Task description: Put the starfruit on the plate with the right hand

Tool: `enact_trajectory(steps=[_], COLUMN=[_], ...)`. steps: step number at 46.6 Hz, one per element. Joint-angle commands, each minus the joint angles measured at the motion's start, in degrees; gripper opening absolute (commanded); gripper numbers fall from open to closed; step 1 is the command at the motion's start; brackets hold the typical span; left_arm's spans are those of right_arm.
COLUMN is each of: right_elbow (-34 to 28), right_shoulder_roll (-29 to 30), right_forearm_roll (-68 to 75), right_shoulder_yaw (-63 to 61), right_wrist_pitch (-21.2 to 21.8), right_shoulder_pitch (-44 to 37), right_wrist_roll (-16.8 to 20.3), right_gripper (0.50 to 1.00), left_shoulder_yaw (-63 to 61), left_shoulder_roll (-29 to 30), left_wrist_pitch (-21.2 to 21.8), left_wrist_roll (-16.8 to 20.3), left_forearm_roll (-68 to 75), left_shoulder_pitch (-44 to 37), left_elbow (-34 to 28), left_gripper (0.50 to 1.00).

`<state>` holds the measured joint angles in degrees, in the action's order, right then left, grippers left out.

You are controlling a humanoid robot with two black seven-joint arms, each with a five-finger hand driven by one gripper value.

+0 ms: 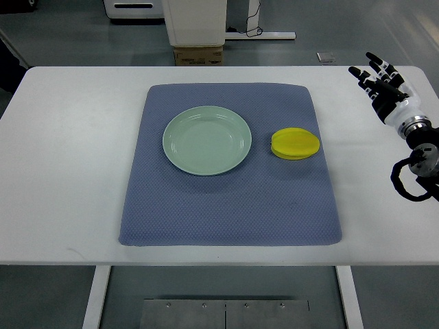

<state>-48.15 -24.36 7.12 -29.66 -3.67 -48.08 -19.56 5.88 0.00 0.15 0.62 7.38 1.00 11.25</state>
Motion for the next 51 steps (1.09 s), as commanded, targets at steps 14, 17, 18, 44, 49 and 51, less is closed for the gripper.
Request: enact_trajectory(steps=[14,17,18,44,49,51], right_elbow=[0.78,2.18,2.53,6.32,4.56,3.6], right_shoulder_roll=[0.36,0.71,0.8,3.61,3.53,3.53], right_forearm_roll=[-0.18,-0.44,-0.53,-0.97,-3.6,-5.09], right_shoulder_yaw=[-2.16,-2.16,-2.16,-1.46,0.03,0.74], right_wrist_pitch=[-5.65,-5.47,-5.47,1.56,1.47,1.38], right_shoulder_pitch=[0.18,-0.08,-0.17,-1.93,-2.1,-2.1], right_wrist_roll=[-0.48,-0.57,-0.57,-2.5,-4.87,-4.88], right_gripper=[1.0,1.0,1.0,1.0,1.0,1.0], left_shoulder_yaw=[0.09,0.01,0.01,0.01,0.01,0.01], left_shoulder_roll=[0.0,0.0,0.0,0.0,0.0,0.0], left_wrist_pitch=[-0.06,0.03,-0.06,-0.06,-0.06,-0.06], left_wrist_roll=[0.0,0.0,0.0,0.0,0.0,0.0], left_forearm_roll=[0.01,0.01,0.01,0.01,0.01,0.01], left_shoulder_pitch=[-0.03,-0.03,-0.03,-0.03,-0.03,-0.03], left_elbow=[0.0,0.0,0.0,0.0,0.0,0.0], left_gripper=[1.0,1.0,1.0,1.0,1.0,1.0])
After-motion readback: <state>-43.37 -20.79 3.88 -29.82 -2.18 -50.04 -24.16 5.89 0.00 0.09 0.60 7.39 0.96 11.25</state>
